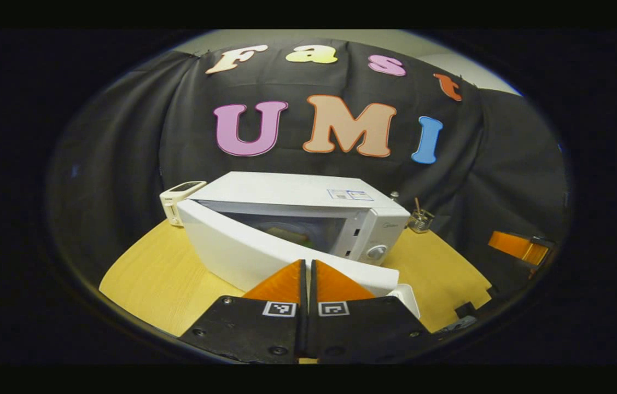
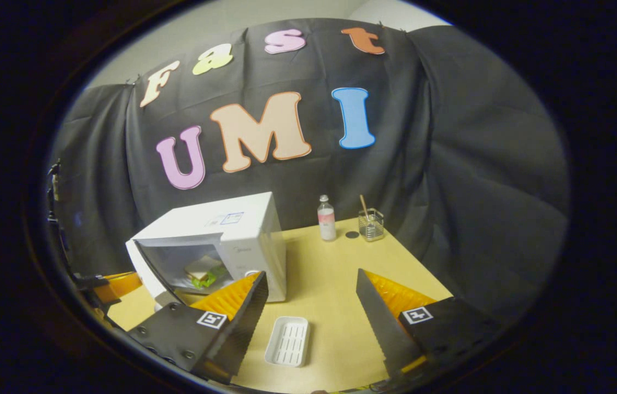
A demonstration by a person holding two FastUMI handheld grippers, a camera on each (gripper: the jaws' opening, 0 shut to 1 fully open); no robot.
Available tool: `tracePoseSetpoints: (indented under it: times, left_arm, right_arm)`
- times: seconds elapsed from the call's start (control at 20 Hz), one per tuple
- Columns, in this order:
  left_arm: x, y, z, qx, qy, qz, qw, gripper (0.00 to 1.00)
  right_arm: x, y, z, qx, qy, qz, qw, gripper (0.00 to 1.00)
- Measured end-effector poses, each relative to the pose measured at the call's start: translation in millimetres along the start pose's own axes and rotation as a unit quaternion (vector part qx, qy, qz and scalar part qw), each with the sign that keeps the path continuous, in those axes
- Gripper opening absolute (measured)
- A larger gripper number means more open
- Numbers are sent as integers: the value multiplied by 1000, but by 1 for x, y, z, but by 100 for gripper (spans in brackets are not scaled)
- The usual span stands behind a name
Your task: Open the microwave oven with the left hand, put the food in, and close the microwave oven.
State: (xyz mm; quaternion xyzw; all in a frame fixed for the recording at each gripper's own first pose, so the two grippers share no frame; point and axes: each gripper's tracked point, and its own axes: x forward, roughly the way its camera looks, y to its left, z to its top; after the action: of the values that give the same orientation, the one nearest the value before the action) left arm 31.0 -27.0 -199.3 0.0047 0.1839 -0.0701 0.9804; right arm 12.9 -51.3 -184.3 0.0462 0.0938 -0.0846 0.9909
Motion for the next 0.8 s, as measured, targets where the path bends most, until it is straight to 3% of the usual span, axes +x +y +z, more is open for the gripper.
tracePoseSetpoints:
  times: [0.15, 0.2, 0.25, 0.4, 0.45, 0.5, 0.8]
  left_arm:
    - [20, -13, 6, 2, -9, -15, 1000, 0]
    - [28, -18, 6, 1, -8, -21, 1000, 1]
    - [34, -22, 7, 1, -10, -25, 1000, 1]
    - [51, -36, 9, -1, -12, -37, 999, 1]
    - [57, -37, 10, -1, -13, -38, 999, 1]
    - [63, -39, 10, -2, -14, -39, 999, 0]
    - [93, -44, 13, -15, -17, -33, 999, 1]
  right_arm:
    - [1, -6, 3, 5, -4, 0, 1000, 92]
    - [3, -8, 4, 5, -2, -1, 1000, 100]
    - [2, -8, 4, 5, -2, -1, 1000, 92]
    - [6, -12, 10, 8, -7, -2, 1000, 92]
    - [5, -12, 11, 9, -7, -3, 1000, 99]
    - [6, -13, 12, 10, -9, -2, 1000, 92]
    - [8, -20, 14, 9, -11, -8, 1000, 92]
